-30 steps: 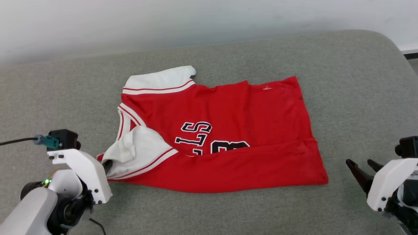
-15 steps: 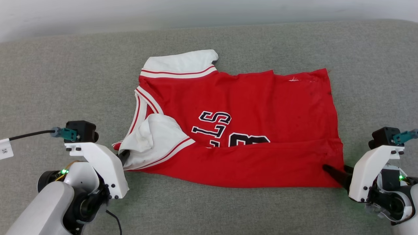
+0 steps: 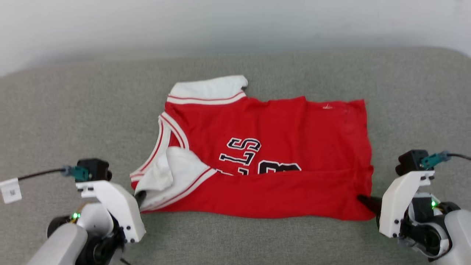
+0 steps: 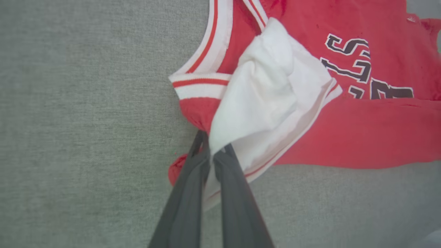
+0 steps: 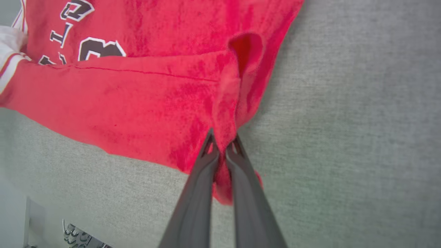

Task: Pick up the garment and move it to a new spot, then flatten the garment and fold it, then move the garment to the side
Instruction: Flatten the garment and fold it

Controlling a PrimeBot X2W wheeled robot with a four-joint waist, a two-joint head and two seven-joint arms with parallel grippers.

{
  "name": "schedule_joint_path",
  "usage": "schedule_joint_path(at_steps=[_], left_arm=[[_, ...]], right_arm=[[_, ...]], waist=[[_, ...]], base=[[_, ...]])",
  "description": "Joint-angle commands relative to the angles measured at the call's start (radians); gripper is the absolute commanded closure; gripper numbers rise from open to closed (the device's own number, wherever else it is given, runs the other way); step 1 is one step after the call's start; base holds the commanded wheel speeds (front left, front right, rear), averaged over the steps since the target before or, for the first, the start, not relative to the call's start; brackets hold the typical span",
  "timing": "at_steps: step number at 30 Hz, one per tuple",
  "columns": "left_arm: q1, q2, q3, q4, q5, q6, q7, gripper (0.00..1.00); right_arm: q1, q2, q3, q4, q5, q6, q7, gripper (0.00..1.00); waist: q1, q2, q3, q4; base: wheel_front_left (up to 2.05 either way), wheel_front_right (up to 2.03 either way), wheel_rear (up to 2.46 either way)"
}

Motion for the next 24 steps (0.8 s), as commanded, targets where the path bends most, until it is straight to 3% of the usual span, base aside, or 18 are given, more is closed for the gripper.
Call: schedule_joint_path(at_steps=[1,9,19,20,21,22,23,24], left_arm=[[0.038,-0.012,0.004,0.010,-0.015,0.002,-0.015,1.00],[0.138,-0.003,0.004,0.004,-0.038,0.018,-0.029,1.00],[0.282,0.035,0.039,-0.073,-0.078,0.075,-0.035,1.00],[0.284,0.034,0.039,-0.076,-0.076,0.077,-0.044,1.00],[0.282,0.026,0.046,-0.075,-0.072,0.080,-0.057,1.00],[0.281,0.016,0.045,-0.070,-0.074,0.080,-0.063,0.60],[0.278,0.010,0.040,-0.063,-0.075,0.078,-0.064,0.04],[0.270,0.008,0.040,-0.058,-0.068,0.076,-0.073,0.00]], right_arm=[[0.028,-0.012,0.016,-0.002,0.004,0.000,-0.005,1.00],[0.097,-0.023,0.049,-0.020,0.023,0.000,-0.008,1.00],[0.188,-0.034,0.045,-0.069,0.039,0.000,-0.001,1.00],[0.196,-0.032,0.047,-0.069,0.035,0.000,-0.009,0.75],[0.203,-0.031,0.050,-0.067,0.031,0.000,-0.018,0.00],[0.209,-0.027,0.048,-0.063,0.030,0.000,-0.031,0.00],[0.213,-0.025,0.049,-0.064,0.022,0.000,-0.053,0.00],[0.215,-0.024,0.048,-0.068,0.016,0.000,-0.079,0.00]], waist=[[-0.0001,0.0000,-0.078,-0.004],[-0.0001,0.0000,-0.189,0.003],[-0.0001,0.0000,-0.210,0.006],[-0.0001,0.0000,-0.209,0.006],[-0.0001,0.0000,-0.206,0.007],[-0.0001,0.0000,-0.204,0.007],[-0.0001,0.0000,-0.202,0.007],[-0.0001,0.0000,-0.201,0.005]], base=[[0.00,0.00,0.00],[0.00,0.00,0.00],[0.00,0.00,0.00],[0.00,0.00,0.00],[0.00,0.00,0.00],[0.00,0.00,0.00],[0.00,0.00,0.00],[0.00,0.00,0.00]])
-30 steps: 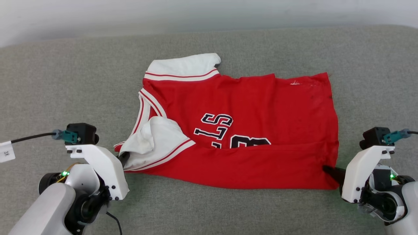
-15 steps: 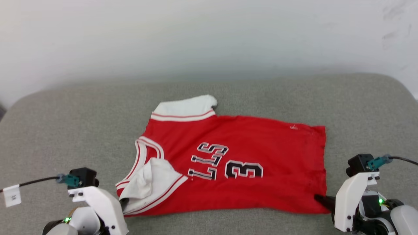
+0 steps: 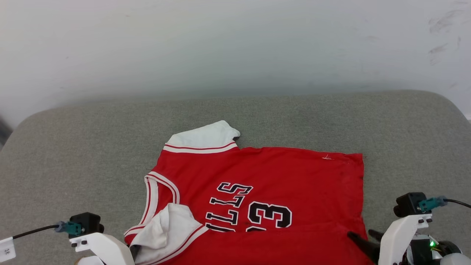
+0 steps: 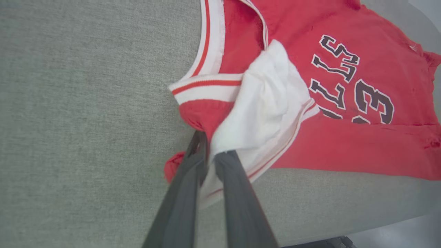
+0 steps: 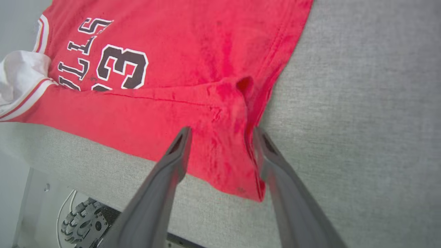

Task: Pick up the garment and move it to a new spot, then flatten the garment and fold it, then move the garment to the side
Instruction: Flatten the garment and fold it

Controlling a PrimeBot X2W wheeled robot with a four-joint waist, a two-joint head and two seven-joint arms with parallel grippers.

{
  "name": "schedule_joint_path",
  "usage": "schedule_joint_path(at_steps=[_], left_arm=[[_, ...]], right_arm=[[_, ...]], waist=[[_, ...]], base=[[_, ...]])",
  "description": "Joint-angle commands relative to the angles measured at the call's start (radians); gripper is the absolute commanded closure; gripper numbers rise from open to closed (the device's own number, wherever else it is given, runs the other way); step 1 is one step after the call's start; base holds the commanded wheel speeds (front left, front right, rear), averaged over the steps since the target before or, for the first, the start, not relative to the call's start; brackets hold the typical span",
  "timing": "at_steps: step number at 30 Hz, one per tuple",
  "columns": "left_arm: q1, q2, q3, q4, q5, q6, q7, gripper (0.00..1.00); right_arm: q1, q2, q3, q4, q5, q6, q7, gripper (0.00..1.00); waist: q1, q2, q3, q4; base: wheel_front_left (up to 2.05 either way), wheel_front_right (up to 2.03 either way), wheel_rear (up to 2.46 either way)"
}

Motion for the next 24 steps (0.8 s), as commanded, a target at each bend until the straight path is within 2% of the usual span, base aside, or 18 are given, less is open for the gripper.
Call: schedule_joint_path(at_steps=[1,6,14,19,24], left_arm=[[-0.022,-0.005,0.006,0.009,0.010,-0.003,-0.022,0.00],[-0.056,-0.018,0.025,0.023,0.048,0.003,-0.098,0.00],[-0.175,-0.029,0.044,0.023,0.142,0.004,-0.224,0.00],[-0.328,-0.035,0.051,0.045,0.194,-0.007,-0.263,0.00],[-0.511,-0.029,0.062,0.104,0.214,-0.042,-0.253,0.00]], right_arm=[[0.009,0.002,0.000,-0.011,-0.021,0.000,-0.047,0.00],[0.009,0.002,0.003,-0.061,-0.100,0.000,-0.231,0.00],[-0.016,0.042,-0.059,-0.138,-0.219,0.000,-0.437,0.00],[-0.068,0.067,-0.087,-0.200,-0.251,0.000,-0.512,0.00],[-0.160,0.078,-0.085,-0.241,-0.262,0.000,-0.555,0.00]], waist=[[0.0001,-0.0001,0.001,-0.005],[0.0001,-0.0001,0.001,-0.037],[0.0001,-0.0001,0.024,-0.103],[0.0001,-0.0001,0.130,-0.146],[0.0001,-0.0001,0.258,-0.200]], base=[[0.00,0.00,0.00],[0.00,0.00,0.00],[0.00,0.00,0.00],[0.00,0.00,0.00],[0.00,0.00,0.00]])
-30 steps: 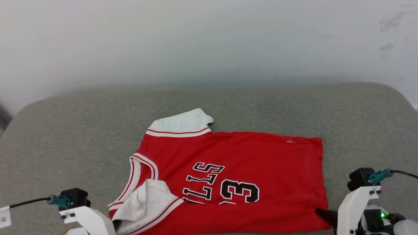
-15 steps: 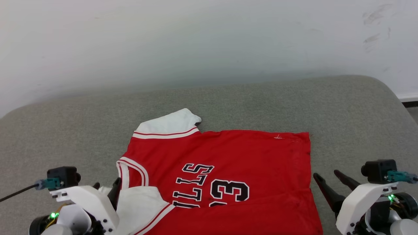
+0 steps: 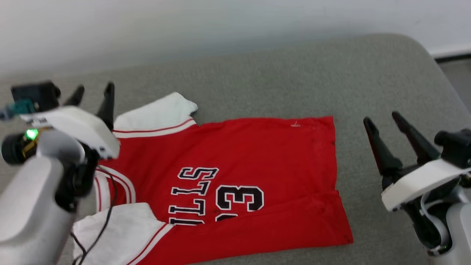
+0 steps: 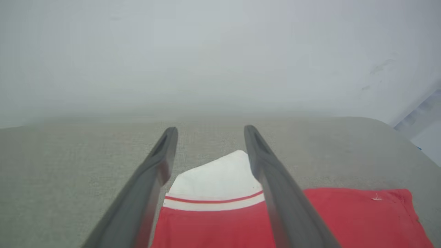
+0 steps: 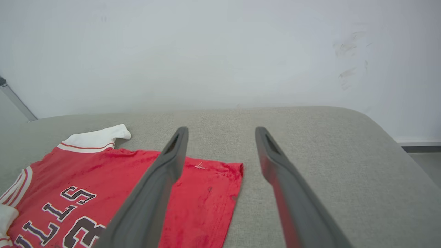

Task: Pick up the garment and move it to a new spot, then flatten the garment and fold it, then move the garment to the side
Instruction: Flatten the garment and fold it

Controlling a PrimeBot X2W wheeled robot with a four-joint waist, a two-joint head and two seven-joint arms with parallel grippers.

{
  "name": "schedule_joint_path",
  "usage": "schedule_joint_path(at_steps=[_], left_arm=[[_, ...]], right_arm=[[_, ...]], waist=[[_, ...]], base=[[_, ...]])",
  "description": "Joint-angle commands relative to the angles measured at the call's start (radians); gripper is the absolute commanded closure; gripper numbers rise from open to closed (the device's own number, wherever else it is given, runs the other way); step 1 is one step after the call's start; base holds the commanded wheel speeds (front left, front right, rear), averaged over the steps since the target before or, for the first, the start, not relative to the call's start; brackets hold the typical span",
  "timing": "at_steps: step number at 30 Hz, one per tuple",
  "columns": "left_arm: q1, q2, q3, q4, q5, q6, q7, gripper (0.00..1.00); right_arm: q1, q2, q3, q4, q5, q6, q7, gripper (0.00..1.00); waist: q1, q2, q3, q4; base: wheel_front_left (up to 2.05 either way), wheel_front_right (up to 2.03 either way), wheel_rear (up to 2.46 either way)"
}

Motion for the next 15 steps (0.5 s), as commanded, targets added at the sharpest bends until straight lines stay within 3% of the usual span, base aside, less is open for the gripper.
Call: schedule_joint_path(at_steps=[1,7,15], left_arm=[[-0.070,0.005,0.000,0.027,0.005,-0.021,0.014,0.00],[-0.277,0.022,-0.040,0.143,-0.021,-0.119,0.165,0.00],[-0.479,0.076,-0.133,0.306,-0.040,-0.217,0.497,0.00]], right_arm=[[-0.040,0.008,-0.001,-0.008,-0.005,0.000,-0.018,0.00],[-0.119,0.024,0.011,-0.012,-0.013,0.000,-0.056,0.00],[-0.149,0.053,0.048,0.023,0.004,0.000,-0.084,0.00]], waist=[[0.0000,-0.0001,0.114,-0.063],[0.0000,-0.0001,0.213,-0.118],[0.0000,-0.0001,0.284,-0.183]], base=[[0.00,0.00,0.00],[0.00,0.00,0.00],[0.00,0.00,0.00]])
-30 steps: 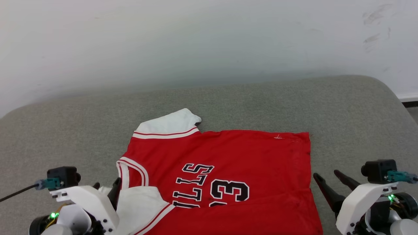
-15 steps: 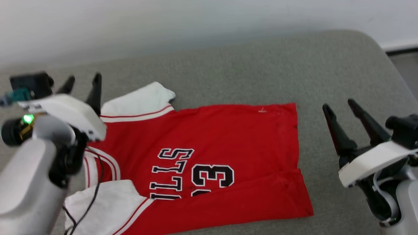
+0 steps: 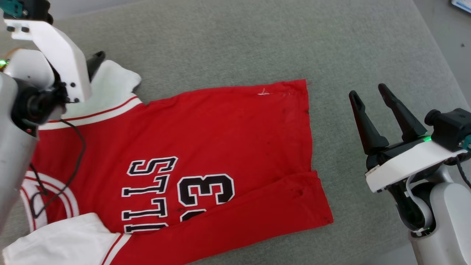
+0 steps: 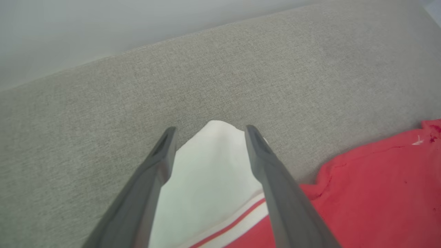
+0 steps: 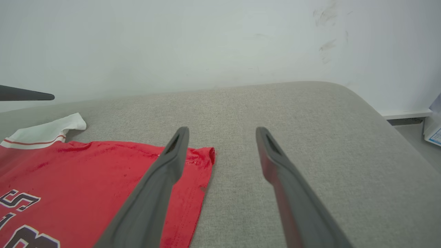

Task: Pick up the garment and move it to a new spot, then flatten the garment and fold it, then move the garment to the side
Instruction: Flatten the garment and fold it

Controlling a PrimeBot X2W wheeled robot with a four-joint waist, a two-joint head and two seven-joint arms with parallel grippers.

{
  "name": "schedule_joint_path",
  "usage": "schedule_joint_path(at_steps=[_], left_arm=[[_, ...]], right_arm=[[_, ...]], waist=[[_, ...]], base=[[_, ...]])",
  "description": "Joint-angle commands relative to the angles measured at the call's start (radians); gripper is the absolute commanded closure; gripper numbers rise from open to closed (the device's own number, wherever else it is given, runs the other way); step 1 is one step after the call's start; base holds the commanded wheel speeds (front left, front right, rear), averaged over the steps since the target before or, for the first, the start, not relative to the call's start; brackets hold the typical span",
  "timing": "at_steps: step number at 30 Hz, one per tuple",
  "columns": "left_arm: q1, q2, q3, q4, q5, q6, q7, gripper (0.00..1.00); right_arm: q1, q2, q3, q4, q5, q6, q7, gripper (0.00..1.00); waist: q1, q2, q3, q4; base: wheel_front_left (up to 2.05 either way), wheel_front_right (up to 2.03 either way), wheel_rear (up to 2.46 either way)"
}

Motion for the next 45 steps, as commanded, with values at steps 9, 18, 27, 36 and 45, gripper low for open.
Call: schedule_joint_path(at_steps=[9,18,27,36,45], left_arm=[[-0.090,0.069,-0.059,0.102,0.029,0.002,0.209,0.00],[-0.005,0.015,-0.067,0.171,-0.031,0.033,0.271,1.00],[-0.073,-0.026,-0.056,0.159,0.007,0.021,0.123,1.00],[-0.136,-0.107,-0.060,0.117,0.036,-0.005,-0.016,1.00],[-0.148,-0.153,-0.074,0.045,0.033,-0.032,-0.069,1.00]], right_arm=[[-0.031,0.015,0.026,0.038,0.033,0.000,-0.029,0.00],[-0.054,0.001,0.037,0.072,0.082,0.000,-0.031,0.00],[-0.125,-0.051,0.021,0.153,0.201,0.000,0.128,0.00],[-0.237,-0.127,0.039,0.262,0.277,0.000,0.441,0.00],[-0.382,-0.146,0.063,0.412,0.262,0.000,0.610,0.00]], waist=[[-0.0002,-0.0001,0.096,-0.079],[-0.0002,-0.0001,0.117,-0.085],[-0.0002,-0.0001,0.071,-0.008],[-0.0002,-0.0001,0.030,0.125],[-0.0002,-0.0001,0.065,0.235]], base=[[0.00,0.00,0.00],[0.00,0.00,0.00],[0.00,0.00,0.00],[0.00,0.00,0.00],[0.00,0.00,0.00]])
